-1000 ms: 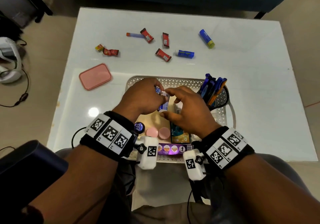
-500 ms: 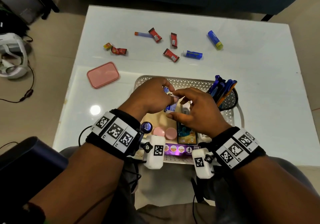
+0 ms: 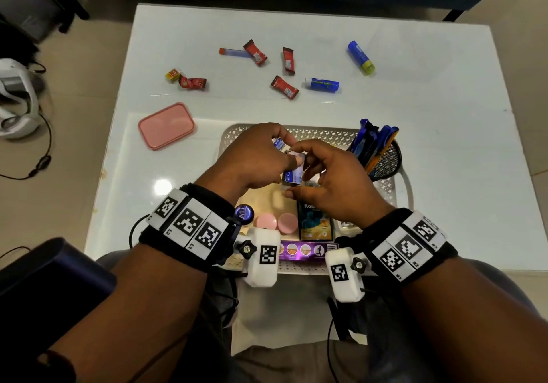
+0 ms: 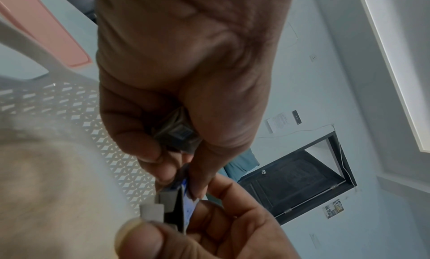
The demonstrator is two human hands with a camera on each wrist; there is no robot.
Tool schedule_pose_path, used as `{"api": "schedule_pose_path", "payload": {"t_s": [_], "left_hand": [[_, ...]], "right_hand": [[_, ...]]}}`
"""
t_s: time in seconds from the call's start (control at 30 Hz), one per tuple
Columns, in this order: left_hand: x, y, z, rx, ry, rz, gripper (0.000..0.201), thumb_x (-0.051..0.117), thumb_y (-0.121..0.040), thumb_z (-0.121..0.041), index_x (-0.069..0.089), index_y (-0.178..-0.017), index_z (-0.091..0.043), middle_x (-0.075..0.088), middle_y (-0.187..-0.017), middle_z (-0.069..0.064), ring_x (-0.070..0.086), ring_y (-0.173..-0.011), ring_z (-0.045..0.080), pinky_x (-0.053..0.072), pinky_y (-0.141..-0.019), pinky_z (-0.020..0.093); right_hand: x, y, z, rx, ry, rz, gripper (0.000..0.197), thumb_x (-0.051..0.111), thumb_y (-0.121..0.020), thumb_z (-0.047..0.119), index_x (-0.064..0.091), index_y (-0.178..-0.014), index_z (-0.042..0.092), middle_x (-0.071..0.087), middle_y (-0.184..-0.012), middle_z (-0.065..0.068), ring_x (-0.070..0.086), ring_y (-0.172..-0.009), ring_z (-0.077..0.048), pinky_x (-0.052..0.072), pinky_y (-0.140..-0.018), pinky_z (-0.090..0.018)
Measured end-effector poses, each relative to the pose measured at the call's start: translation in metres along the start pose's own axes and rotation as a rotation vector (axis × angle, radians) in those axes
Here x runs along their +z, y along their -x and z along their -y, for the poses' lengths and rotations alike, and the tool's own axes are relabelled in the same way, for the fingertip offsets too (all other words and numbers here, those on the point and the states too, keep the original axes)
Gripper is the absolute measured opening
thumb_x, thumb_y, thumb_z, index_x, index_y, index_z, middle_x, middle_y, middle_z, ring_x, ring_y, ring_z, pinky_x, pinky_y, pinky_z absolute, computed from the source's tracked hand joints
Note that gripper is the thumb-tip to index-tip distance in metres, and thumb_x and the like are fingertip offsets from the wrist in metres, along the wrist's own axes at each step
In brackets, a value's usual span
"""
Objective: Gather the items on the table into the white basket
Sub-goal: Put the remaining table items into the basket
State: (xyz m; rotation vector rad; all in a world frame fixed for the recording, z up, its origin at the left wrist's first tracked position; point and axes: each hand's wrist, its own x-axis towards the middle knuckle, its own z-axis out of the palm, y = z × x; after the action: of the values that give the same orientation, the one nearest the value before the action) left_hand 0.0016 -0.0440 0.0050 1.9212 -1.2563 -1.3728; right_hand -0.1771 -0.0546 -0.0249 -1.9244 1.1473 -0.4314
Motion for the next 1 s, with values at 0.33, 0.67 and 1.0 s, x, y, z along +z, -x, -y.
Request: {"api": "schedule_pose_path", "payload": {"t_s": [0.33,0.67,1.0], "left_hand": [[0.0004,0.0001,0.0003,-0.012,0.018,0.027,0.026,0.084,-0.081,-0.018,0.068,-0.1,-0.026,0.073,-0.087,0.001,0.075,-0.068,0.02,0.065,-0.068,0.041],[-0.004,-0.0019,0.0018,-0.015,0.039,0.027,0.029,0.082,-0.082,-0.012,0.067,-0.106,-0.022,0.07,-0.086,0.003,0.066,-0.053,0.012,0.054,-0.054,0.027],[-0.0009,-0.0034,0.0048,-0.037,0.042,0.056,0.028,0.082,-0.084,-0.015,0.066,-0.105,-0.022,0.071,-0.085,0.004,0.064,-0.047,0.009,0.055,-0.052,0.027]], "right_hand": [[-0.0052,-0.0015,-0.0011,0.063,-0.087,0.091,0.072,0.092,-0.067,0.032,0.059,-0.131,0.032,0.071,-0.099,0.006,0.069,-0.074,-0.004,0.058,-0.069,-0.024],[-0.0074,0.0007,-0.0018,-0.096,0.103,0.113,0.071,0.07,-0.089,0.04,0.04,-0.152,0.027,0.063,-0.103,0.018,0.064,-0.076,-0.002,0.053,-0.074,-0.021],[-0.0082,0.0015,-0.0053,-0.154,0.237,0.117,0.07,0.07,-0.085,0.051,0.046,-0.147,0.027,0.067,-0.111,0.005,0.063,-0.082,-0.008,0.054,-0.077,-0.033]]}}
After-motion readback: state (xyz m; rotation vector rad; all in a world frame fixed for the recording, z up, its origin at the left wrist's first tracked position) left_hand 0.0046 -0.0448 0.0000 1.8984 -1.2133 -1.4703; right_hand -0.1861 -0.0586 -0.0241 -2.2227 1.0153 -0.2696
